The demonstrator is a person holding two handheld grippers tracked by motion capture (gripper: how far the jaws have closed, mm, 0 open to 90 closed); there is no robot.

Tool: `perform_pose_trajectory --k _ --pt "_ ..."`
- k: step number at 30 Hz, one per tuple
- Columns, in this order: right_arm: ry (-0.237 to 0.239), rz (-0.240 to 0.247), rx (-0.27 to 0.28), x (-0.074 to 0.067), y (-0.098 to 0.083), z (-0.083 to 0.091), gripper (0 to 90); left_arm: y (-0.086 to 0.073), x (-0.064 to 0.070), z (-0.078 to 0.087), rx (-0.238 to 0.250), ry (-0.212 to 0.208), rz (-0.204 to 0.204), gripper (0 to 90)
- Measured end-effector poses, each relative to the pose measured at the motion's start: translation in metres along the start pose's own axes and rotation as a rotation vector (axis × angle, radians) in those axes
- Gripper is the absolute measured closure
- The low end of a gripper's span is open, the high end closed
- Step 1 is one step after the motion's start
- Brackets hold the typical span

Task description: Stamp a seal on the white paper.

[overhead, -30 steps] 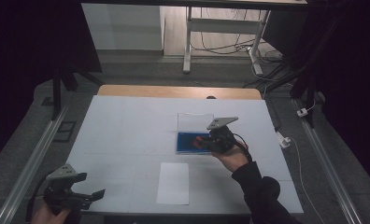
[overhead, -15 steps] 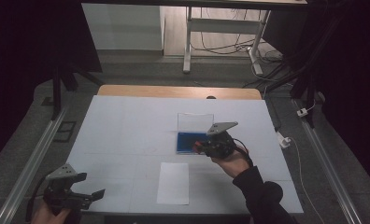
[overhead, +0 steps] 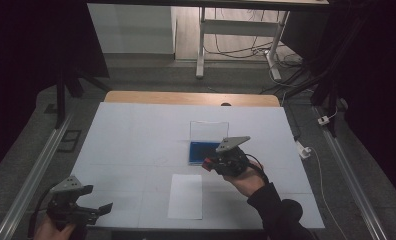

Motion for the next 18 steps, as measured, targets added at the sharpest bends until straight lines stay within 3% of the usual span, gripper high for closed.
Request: perform_pose_trajectory --k 11,18 --pt "0.055 0.017 -0.017 -0.018 -0.001 -0.009 79.2 0.001 0.001 0.000 -0.002 0.019 -0.014 0.7" --pt "0.086 0.038 -0.044 -0.031 -0.002 -0.019 79.3 0.002 0.003 -0.001 0.005 0.045 -0.046 0.0"
Point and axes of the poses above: each handheld gripper's, and its own axes: z roughly backward along the jaws, y roughly out of its top, x roughly to its right, the point moved 6 cm from there along -z, roughly forward along the jaws, and after that the axes turned 2 degrees about -y, right-handed, at the moved point
